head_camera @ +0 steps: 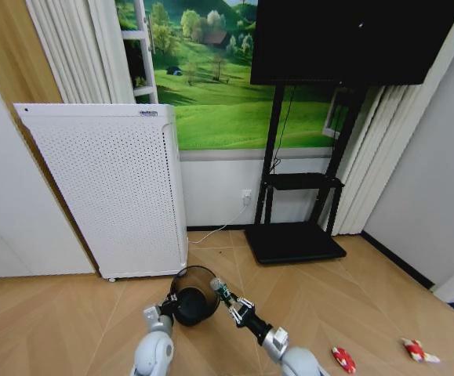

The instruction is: Pick up the trash bin and place the garbage on the floor into it.

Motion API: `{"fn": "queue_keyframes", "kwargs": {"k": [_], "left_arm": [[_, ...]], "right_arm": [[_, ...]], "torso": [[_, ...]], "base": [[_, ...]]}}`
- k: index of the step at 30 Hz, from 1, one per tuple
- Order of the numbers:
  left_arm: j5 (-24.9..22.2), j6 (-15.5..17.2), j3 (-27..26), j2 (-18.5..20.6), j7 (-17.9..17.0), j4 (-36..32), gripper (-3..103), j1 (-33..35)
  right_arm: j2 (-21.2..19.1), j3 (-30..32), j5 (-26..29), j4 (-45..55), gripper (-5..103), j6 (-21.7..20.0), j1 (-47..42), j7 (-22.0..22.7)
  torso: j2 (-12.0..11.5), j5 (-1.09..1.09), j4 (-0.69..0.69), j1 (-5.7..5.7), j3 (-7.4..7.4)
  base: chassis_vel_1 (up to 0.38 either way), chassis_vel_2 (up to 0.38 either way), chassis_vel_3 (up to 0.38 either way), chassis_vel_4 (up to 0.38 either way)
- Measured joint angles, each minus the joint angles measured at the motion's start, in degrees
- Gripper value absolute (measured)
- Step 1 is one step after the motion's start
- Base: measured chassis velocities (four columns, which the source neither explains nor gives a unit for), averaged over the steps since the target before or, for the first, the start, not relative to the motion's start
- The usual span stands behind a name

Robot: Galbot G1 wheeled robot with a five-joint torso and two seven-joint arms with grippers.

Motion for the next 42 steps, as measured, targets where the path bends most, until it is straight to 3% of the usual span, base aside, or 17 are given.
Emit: {"fn": "queue_keyframes", "kwargs": {"k": [8,16,17,18,21,25,28,31,32,33,34,42], "left_arm": [[0.8,0.0,0.3,-1.6,-0.2,2.1,7,-1.6],[-0.7,1.2,2.1,-1.7,-1.2,-1.1,7,0.3],[-1.1,1.4,2.2,-1.7,-1.4,-2.1,7,0.9],[-1.1,1.4,2.2,-1.7,-1.4,-2.1,7,0.9],[-1.5,1.6,2.3,-1.7,-1.5,-4.1,7,2.5],[-1.7,1.6,2.2,-1.6,-1.5,-4.9,7,3.3],[-1.7,1.6,2.0,-1.6,-1.4,-5.8,7,4.6],[-1.7,1.6,1.8,-1.6,-1.4,-5.8,7,4.7],[-1.6,1.6,1.6,-1.6,-1.3,-5.9,7,4.9],[-1.6,1.5,1.5,-1.6,-1.3,-6.0,7,4.9],[-1.6,1.5,1.4,-1.6,-1.3,-6.2,7,5.0],[-1.8,1.6,1.3,-1.9,-1.4,-8.1,7,5.5]], "right_arm": [[4.3,-4.8,0.8,-1.5,22,0.2,2.5,-0.5],[9.0,-10.4,0.6,-3.9,19,-0.5,6.4,0.6],[9.1,-10.5,0.8,-4.5,29,-0.7,7.3,1.0],[9.1,-10.5,0.8,-4.5,29,-0.7,7.3,1.0],[8.9,-10.0,2.1,-6.6,45,-1.0,10.0,2.0],[8.5,-9.5,2.6,-7.1,56,-1.1,10.8,2.3],[7.5,-8.5,3.6,-7.3,72,-1.2,11.3,2.5],[7.2,-8.3,3.6,-7.0,72,-1.2,11.3,2.5],[6.9,-8.0,3.6,-6.6,83,-1.2,11.1,2.5],[6.7,-7.7,3.2,-6.6,83,-1.0,10.9,2.5],[6.5,-7.3,2.8,-6.5,93,-0.7,10.6,2.5],[5.7,-5.7,2.5,-6.2,100,0.2,9.6,2.4]], "torso": [[0.0,0.0,-0.01,0.0,0.0],[0.0,0.0,-0.01,0.0,0.0],[0.0,0.0,-0.01,0.0,0.0],[0.0,0.0,-0.01,0.0,0.0],[0.0,0.06,-0.02,0.0,0.0],[0.0,0.08,-0.02,0.0,0.0],[0.0,0.1,-0.03,0.0,0.0],[0.0,0.07,-0.03,0.0,0.0],[0.0,0.04,-0.01,0.0,0.0],[0.0,0.03,-0.01,0.0,0.0],[0.0,-0.02,-0.01,0.0,0.0],[0.0,-0.08,0.01,0.0,0.0]], "base": [[0.0,0.0,0.0,0.0],[0.0,0.0,0.0,0.0],[0.0,0.0,0.0,0.0],[0.0,0.0,0.0,0.0],[0.0,0.0,0.0,0.0],[0.0,0.0,0.0,0.0],[0.0,0.0,0.0,0.0],[0.0,0.0,0.0,0.0],[0.0,0.0,0.0,0.0],[0.0,0.0,0.0,0.0],[0.0,0.0,0.0,0.0],[0.0,0.0,0.0,0.0]]}}
